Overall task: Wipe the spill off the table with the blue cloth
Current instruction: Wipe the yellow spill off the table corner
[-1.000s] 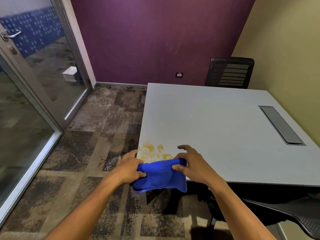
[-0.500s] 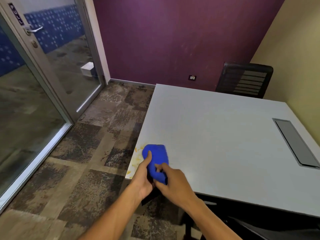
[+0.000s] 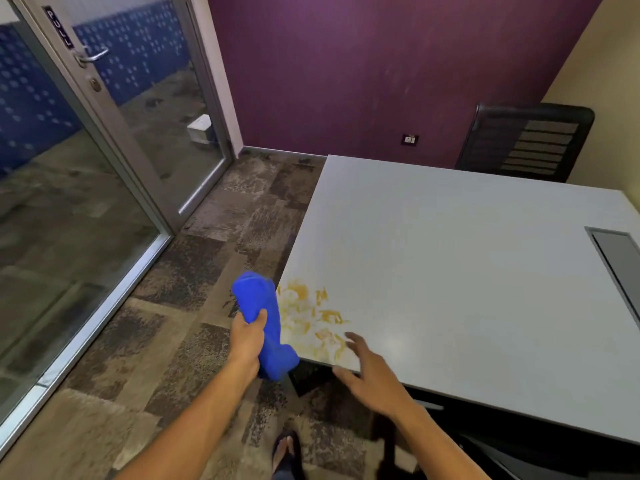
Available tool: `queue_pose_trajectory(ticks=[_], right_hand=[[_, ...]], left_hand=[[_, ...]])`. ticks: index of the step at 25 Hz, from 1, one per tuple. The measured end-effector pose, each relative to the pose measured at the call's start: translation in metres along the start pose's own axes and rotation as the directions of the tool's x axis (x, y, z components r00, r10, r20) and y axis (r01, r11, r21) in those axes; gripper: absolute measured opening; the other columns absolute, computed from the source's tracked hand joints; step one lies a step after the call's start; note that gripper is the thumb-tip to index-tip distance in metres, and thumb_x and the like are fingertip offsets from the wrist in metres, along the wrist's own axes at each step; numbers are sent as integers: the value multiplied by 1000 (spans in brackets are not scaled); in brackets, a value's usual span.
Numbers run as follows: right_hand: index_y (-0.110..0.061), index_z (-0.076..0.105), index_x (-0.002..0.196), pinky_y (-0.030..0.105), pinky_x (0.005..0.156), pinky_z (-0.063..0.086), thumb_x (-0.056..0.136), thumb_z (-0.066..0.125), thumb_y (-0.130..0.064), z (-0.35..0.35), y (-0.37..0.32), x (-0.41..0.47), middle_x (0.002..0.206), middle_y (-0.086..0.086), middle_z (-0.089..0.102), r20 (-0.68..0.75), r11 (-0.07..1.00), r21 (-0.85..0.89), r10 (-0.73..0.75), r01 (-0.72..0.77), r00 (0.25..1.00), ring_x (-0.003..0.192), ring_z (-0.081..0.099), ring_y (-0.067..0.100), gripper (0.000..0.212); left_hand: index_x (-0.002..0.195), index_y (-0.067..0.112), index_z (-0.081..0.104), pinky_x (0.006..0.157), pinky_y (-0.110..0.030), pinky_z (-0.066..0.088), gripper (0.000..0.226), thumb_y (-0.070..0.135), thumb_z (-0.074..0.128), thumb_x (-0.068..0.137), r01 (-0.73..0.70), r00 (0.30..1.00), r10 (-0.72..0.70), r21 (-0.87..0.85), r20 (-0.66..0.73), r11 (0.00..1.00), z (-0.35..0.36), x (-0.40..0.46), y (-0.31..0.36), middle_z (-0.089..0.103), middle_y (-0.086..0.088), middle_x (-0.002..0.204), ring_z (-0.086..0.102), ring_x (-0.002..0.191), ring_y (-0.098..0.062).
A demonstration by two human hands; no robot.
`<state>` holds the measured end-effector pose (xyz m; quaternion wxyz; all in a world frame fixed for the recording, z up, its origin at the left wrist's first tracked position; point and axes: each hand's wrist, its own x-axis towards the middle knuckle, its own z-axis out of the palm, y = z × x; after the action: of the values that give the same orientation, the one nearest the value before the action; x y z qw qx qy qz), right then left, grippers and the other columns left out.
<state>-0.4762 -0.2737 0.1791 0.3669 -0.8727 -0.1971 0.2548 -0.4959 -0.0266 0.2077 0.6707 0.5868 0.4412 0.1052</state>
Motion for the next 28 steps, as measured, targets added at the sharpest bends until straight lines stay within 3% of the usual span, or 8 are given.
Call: queue_pose_trajectory(ticks=[3, 5, 15, 17, 19, 21, 24, 28], right_hand=[[-19, 14, 162, 34, 118, 29, 99, 56, -47, -9, 45, 16, 166, 5, 28, -33, 975, -58, 214, -216, 976, 150, 33, 23, 81], [-13, 15, 162, 33, 120, 24, 102, 51, -45, -14, 63, 28, 168, 7, 24, -35, 948, -129, 290, -292, 956, 152, 29, 23, 77], [-1, 1, 161, 42, 123, 23, 106, 40, -37, -57, 98, 113, 168, 23, 1, -106, 767, -565, 297, -303, 949, 155, 12, 36, 76], [-4, 0, 161, 46, 124, 20, 107, 35, -42, -60, 108, 128, 169, 20, -1, -136, 717, -603, 339, -349, 931, 156, 6, 36, 75], [-8, -6, 162, 53, 125, 8, 105, 34, -54, -55, 112, 143, 169, 18, -11, -135, 717, -499, 491, -487, 861, 156, -8, 38, 83], [-12, -17, 160, 58, 123, -6, 101, 30, -66, -42, 120, 157, 166, 18, -26, -97, 704, -404, 602, -584, 792, 153, -23, 40, 93], [-15, -21, 159, 62, 120, -13, 95, 30, -75, -33, 136, 170, 164, 16, -32, -53, 701, -349, 647, -621, 760, 150, -30, 40, 101], [-18, -25, 157, 66, 117, -14, 90, 39, -79, -38, 155, 176, 162, 15, -36, 23, 706, -330, 669, -626, 743, 148, -32, 42, 110]], left_hand=[[135, 8, 54, 100, -55, 48, 34, 16, 54, 102, -100, 995, 101, 216, 7, 971, -5, 32, -1, 61, -16, 132, 59, 118, -37], [140, 10, 52, 97, -52, 48, 38, 16, 52, 102, -151, 988, 150, 305, 26, 940, -1, 49, 0, 61, -14, 133, 57, 119, -37], [146, 17, 44, 86, -51, 47, 45, 9, 46, 102, -259, 964, 253, 488, 80, 833, 32, 132, 2, 59, -21, 131, 57, 118, -44], [156, 30, 26, 97, -56, 48, 61, 7, 44, 103, -279, 960, 247, 559, 134, 781, 43, 154, 6, 43, -22, 151, 46, 132, -46], [159, 34, 15, 109, -60, 40, 74, -2, 44, 100, -321, 946, 274, 601, 172, 732, 58, 173, 9, 26, -18, 162, 20, 149, -43], [159, 25, 16, 114, -60, 33, 78, -10, 44, 96, -409, 906, 360, 681, 224, 607, 78, 193, 10, 23, -10, 165, 2, 153, -39], [159, 20, 21, 122, -58, 18, 78, -15, 41, 91, -552, 808, 432, 770, 400, 320, 117, 221, 11, 22, -7, 166, 3, 153, -41], [158, 26, 21, 122, -51, 25, 78, -10, 44, 92, -686, 708, 271, 727, 652, 42, 159, 245, -7, 19, -1, 167, 1, 154, -37]])
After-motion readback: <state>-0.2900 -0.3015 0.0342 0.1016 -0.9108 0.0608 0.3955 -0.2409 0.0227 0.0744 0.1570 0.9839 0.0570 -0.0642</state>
